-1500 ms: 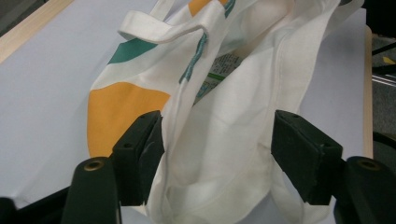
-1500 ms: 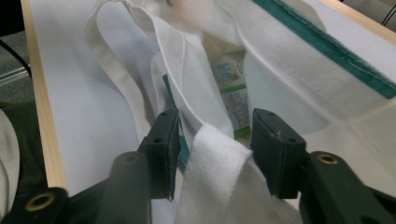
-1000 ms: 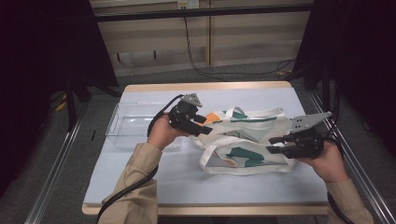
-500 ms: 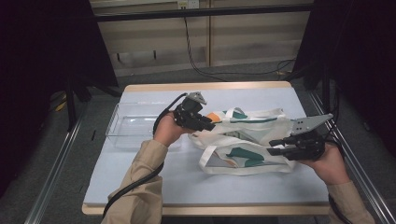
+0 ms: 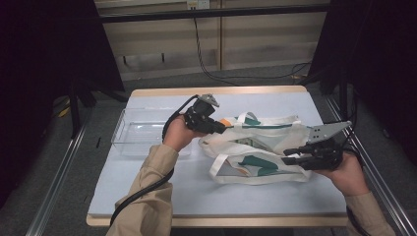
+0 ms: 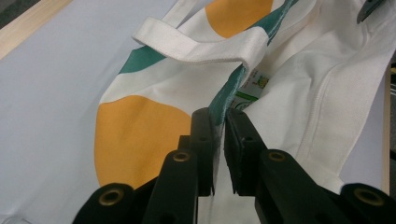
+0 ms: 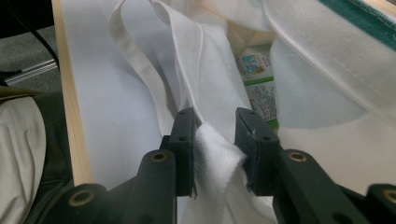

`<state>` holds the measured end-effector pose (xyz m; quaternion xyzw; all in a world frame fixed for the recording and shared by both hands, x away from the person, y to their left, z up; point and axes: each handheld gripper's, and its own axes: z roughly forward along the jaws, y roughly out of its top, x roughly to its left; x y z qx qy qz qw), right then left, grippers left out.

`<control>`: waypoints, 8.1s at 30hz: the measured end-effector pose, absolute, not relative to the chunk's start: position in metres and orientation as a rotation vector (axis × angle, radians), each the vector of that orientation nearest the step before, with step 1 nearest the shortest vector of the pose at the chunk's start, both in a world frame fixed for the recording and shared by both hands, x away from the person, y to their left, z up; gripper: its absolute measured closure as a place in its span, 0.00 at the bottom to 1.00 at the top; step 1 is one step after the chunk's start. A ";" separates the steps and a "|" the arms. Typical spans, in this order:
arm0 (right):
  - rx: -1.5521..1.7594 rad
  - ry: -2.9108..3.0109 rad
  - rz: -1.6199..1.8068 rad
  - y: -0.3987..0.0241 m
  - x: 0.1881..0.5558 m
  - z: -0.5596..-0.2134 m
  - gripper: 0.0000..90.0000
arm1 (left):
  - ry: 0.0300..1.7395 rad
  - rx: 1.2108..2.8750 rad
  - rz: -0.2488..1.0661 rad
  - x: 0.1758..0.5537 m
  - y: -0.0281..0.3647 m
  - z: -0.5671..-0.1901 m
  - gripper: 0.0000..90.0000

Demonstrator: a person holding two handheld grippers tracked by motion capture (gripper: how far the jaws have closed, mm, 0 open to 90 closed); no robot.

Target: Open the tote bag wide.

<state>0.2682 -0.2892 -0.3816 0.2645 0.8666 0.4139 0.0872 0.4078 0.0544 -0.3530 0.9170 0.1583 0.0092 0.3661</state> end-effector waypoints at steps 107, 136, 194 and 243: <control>0.808 2.660 1.289 -0.289 0.236 -0.420 0.86 | 0.609 2.367 0.074 0.468 0.039 -0.340 0.97; 0.958 2.533 1.367 -0.303 0.245 -0.393 0.47 | 0.572 2.375 0.071 0.456 0.039 -0.338 0.97; 0.968 2.707 1.163 -0.294 0.247 -0.449 1.00 | 0.696 2.247 0.138 0.465 0.021 -0.339 0.97; 1.198 2.379 1.089 -0.278 0.279 -0.455 1.00 | 0.632 2.275 0.079 0.454 0.026 -0.345 0.97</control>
